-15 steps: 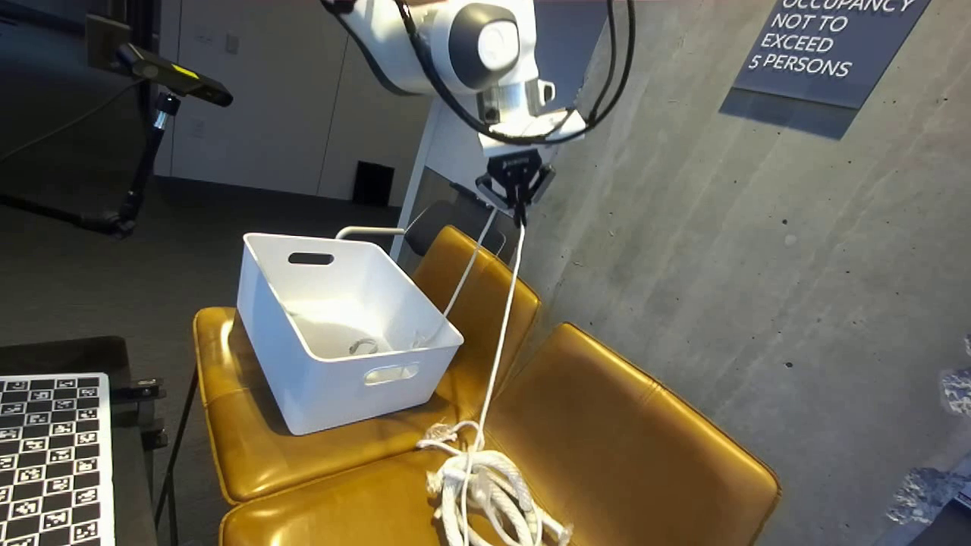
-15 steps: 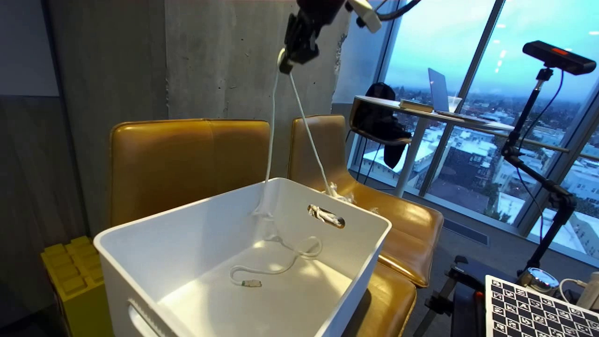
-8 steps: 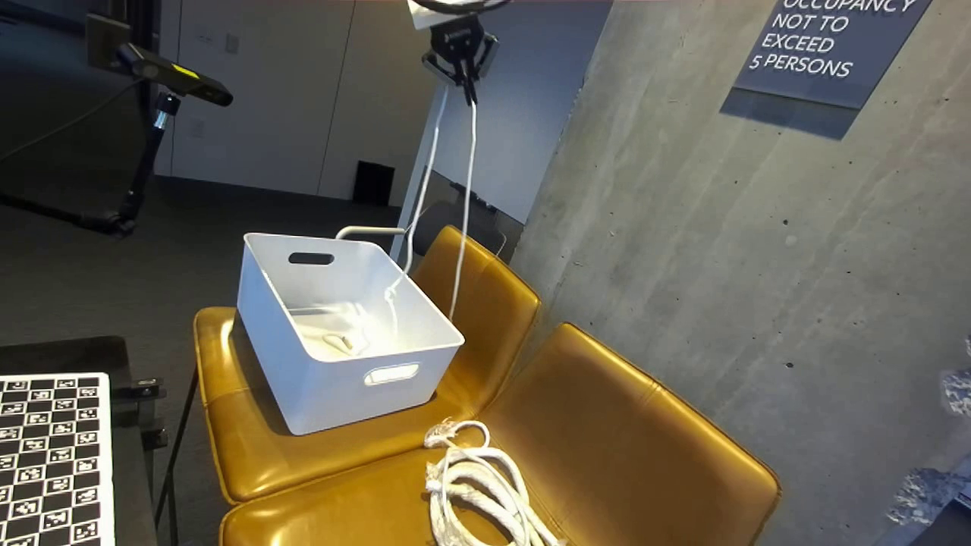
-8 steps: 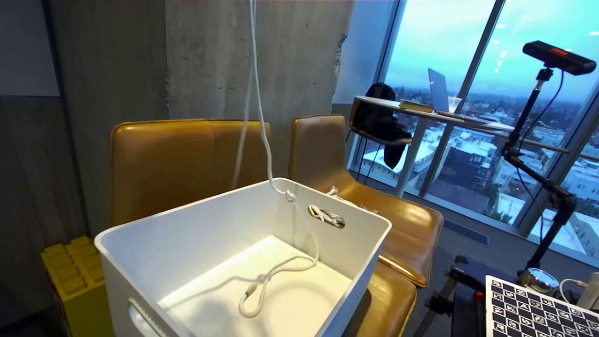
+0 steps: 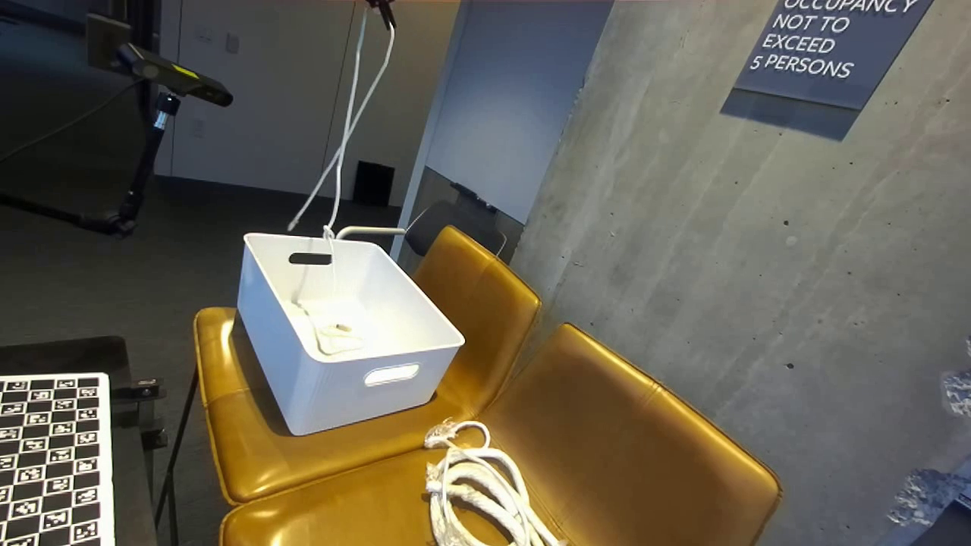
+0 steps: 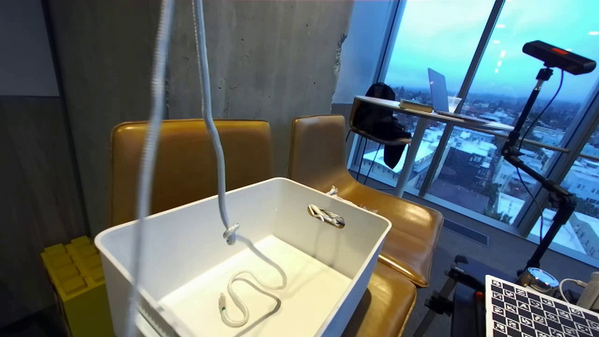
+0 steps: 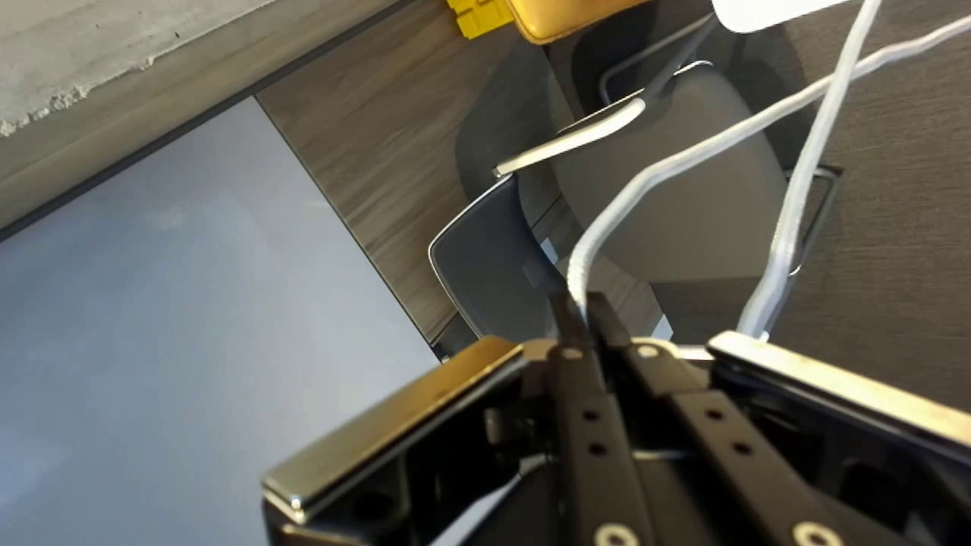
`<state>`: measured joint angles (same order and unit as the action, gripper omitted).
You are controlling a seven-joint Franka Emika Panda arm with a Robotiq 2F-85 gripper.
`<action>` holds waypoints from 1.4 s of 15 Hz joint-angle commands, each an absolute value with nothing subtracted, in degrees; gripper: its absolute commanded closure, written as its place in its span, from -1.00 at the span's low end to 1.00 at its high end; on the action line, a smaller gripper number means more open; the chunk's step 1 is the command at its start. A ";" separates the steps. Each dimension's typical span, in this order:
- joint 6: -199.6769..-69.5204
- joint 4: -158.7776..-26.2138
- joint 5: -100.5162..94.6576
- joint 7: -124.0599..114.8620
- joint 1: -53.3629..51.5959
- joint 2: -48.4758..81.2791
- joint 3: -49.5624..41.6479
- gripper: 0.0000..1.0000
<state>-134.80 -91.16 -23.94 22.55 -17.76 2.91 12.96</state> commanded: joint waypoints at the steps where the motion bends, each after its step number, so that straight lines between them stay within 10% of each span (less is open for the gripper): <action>1: -135.71 -95.92 -22.55 20.32 -15.63 -3.08 12.71 0.98; 21: -150.54 -115.95 -13.85 24.25 -7.09 -6.85 4.35 0.98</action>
